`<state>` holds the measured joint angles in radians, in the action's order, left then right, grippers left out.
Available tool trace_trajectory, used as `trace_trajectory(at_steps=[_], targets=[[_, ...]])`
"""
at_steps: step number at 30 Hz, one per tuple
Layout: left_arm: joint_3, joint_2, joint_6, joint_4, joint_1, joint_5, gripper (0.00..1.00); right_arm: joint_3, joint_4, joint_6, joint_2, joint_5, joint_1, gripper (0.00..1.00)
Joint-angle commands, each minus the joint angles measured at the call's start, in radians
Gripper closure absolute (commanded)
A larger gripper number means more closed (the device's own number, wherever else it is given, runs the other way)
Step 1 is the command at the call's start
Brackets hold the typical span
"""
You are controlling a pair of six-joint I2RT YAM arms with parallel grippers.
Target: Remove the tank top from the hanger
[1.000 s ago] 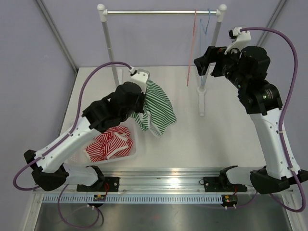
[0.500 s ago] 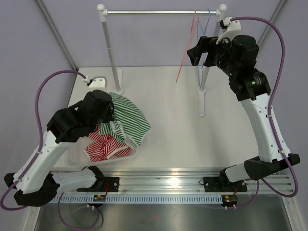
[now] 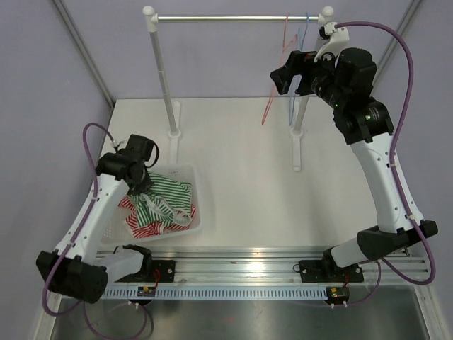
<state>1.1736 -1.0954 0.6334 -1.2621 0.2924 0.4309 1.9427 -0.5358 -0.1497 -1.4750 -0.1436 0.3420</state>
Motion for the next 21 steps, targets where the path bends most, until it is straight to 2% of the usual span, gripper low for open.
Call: trace_trajectory(at_steps=[1, 5, 8, 12, 15, 16, 18, 19, 20, 21], targets=[[-0.02, -0.113, -0.055, 0.157, -0.077, -0.193, 1.0, 0.007, 0.051, 0.006, 0.039, -0.005, 0.0, 0.0], [-0.066, -0.231, -0.057, 0.259, -0.119, -0.406, 1.0, -0.005, 0.036, 0.009, 0.058, 0.001, 0.0, 0.01], [-0.126, -0.302, -0.044, 0.322, -0.142, -0.493, 1.0, -0.069, 0.046, -0.002, 0.091, 0.001, 0.0, 0.0], [-0.173, -0.35, -0.054, 0.357, -0.157, -0.508, 1.0, -0.114, 0.037, -0.008, 0.128, 0.009, 0.0, 0.01], [-0.144, -0.347, -0.079, 0.348, -0.157, -0.472, 1.0, -0.136, 0.024, -0.007, 0.14, 0.013, 0.0, 0.0], [-0.122, -0.348, -0.087, 0.324, -0.157, -0.462, 0.95, -0.136, 0.017, -0.004, 0.139, 0.015, 0.0, 0.01], [-0.048, -0.34, -0.115, 0.296, -0.157, -0.436, 0.77, -0.134, -0.004, 0.009, 0.14, 0.025, 0.002, 0.0], [-0.025, -0.33, -0.12, 0.267, -0.157, -0.434, 0.45, -0.134, -0.012, 0.013, 0.14, 0.032, 0.0, 0.0], [-0.002, -0.319, -0.124, 0.253, -0.157, -0.381, 0.33, -0.134, -0.022, 0.019, 0.14, 0.044, 0.0, 0.01], [0.042, -0.295, -0.129, 0.242, -0.157, -0.364, 0.25, -0.134, -0.041, 0.028, 0.14, 0.052, 0.002, 0.01]])
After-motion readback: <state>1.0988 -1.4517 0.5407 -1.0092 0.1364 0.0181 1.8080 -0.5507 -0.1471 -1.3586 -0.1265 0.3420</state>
